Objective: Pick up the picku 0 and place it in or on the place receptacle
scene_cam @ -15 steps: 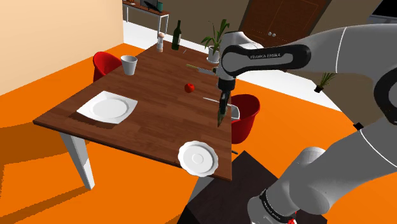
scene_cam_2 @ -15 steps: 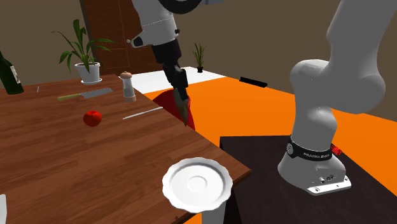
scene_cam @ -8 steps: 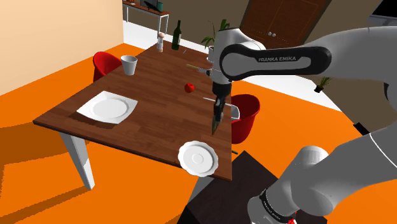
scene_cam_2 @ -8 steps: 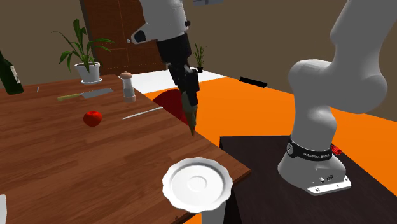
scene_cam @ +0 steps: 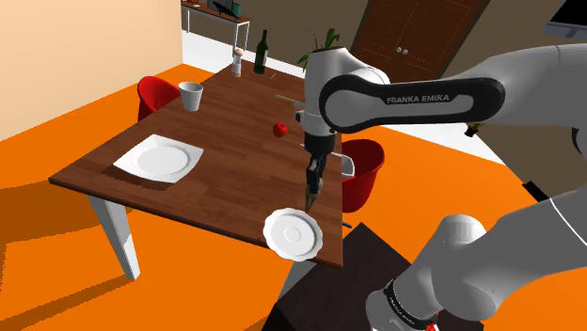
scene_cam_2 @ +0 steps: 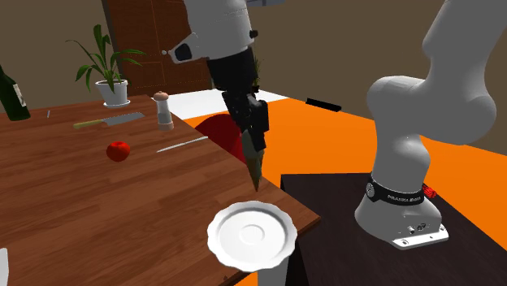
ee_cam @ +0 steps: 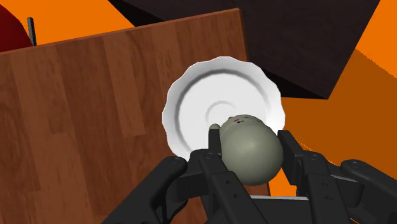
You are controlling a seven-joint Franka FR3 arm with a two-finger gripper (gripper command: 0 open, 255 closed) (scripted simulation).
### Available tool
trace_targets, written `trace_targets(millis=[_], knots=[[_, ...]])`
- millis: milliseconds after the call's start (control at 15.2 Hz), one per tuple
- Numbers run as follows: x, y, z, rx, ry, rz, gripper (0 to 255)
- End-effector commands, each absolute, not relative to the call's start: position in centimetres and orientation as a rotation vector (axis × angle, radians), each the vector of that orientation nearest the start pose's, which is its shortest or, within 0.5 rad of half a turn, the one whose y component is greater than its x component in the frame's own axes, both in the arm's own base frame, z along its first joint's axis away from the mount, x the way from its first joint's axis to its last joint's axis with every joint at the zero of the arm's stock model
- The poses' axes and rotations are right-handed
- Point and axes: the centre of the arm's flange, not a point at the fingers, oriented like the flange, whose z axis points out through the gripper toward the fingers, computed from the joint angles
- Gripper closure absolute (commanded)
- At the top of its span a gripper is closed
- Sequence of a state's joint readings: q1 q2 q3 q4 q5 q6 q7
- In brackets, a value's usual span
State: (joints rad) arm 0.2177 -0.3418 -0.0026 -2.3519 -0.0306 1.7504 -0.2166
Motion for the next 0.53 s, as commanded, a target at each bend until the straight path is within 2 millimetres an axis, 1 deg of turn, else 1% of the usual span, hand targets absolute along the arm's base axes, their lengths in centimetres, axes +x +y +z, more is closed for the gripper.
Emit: trace_targets(millis=[0, 462], knots=[[40.2, 8.6, 43.3, -3.067, -0.687, 0.41, 255], [40.2, 8.6, 39.6, -3.067, -0.687, 0.41, 255]])
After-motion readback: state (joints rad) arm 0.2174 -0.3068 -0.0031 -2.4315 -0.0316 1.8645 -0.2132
